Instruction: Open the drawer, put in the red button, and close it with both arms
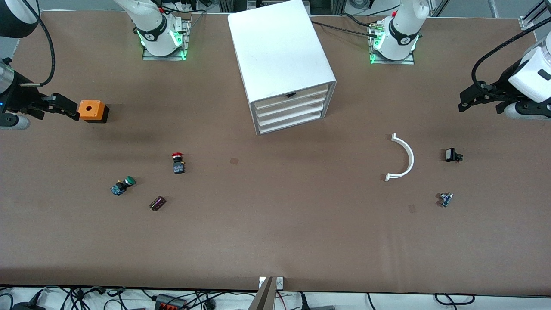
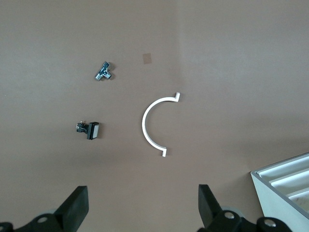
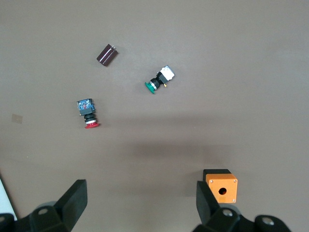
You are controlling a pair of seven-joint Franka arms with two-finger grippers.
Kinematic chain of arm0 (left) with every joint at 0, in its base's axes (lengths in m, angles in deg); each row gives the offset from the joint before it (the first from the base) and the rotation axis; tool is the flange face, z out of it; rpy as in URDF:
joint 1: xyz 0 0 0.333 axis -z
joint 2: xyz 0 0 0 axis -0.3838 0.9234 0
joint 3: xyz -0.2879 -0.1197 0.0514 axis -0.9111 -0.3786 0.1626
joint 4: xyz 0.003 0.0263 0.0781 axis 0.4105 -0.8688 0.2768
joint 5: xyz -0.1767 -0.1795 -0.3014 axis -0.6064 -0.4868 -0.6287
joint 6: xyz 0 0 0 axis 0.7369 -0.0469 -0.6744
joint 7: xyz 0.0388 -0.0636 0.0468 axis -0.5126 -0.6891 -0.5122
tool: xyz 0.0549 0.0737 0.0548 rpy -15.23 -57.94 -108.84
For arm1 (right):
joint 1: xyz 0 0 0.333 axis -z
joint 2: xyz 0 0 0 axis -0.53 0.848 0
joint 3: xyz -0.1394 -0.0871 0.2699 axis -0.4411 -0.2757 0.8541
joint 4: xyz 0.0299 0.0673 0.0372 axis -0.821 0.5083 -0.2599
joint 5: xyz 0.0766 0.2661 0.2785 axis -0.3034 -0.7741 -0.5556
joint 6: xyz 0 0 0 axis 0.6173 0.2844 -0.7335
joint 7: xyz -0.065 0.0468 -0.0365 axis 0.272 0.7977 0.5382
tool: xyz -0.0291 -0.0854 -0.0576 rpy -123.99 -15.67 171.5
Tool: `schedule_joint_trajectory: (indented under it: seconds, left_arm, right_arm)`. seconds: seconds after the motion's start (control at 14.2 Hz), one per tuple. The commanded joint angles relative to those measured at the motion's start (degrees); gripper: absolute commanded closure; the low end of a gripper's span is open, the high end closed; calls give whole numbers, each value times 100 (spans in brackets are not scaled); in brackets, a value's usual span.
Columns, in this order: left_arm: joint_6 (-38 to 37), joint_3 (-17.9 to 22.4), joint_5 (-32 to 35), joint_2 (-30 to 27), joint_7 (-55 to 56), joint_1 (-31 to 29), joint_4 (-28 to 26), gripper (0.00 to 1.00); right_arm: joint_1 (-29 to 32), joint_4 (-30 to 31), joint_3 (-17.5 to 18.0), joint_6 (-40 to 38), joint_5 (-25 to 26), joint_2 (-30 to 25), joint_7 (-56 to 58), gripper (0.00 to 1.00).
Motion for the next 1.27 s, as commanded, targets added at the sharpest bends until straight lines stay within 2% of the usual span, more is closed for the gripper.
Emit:
schedule_joint_trajectory:
  seconds: [0.0, 0.56, 0.92, 1.06, 1.2]
  left_arm:
    - [-149, -16, 54, 100, -55, -40, 209, 0]
    - [-254, -16, 2, 117, -2, -31, 209, 0]
    - [-895, -78, 10, 293, 7, 39, 226, 0]
    - [-1018, -78, -7, 319, -37, 39, 209, 0]
    - [-1474, -86, -77, 468, -37, 83, 217, 0]
  right_arm:
    - [28, -127, 39, -110, -27, 45, 40, 0]
    - [37, -127, 39, -110, -27, 45, 22, 0]
    - [45, -127, 39, -110, -27, 98, 49, 0]
    - [19, -127, 48, -101, -27, 185, 40, 0]
    - [-68, -127, 65, -66, -27, 387, 40, 0]
